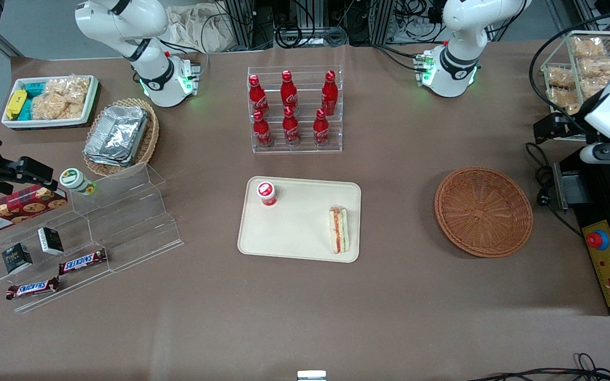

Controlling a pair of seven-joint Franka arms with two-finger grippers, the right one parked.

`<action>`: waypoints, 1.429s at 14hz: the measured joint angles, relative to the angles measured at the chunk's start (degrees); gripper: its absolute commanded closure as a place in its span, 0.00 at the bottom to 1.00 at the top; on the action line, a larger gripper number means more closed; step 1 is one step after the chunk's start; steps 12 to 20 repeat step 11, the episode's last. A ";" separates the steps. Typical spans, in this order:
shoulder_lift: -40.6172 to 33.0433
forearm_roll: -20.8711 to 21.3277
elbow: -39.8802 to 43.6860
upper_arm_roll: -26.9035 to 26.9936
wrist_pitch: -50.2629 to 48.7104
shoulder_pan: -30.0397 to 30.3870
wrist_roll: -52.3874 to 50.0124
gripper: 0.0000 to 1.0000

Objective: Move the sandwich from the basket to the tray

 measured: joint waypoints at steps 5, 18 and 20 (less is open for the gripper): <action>0.29 0.04 0.20 15.92 0.01 -14.75 0.01 0.00; -0.30 0.26 2.46 19.42 0.01 -17.91 0.03 0.00; -0.30 0.26 2.46 19.42 0.01 -17.91 0.03 0.00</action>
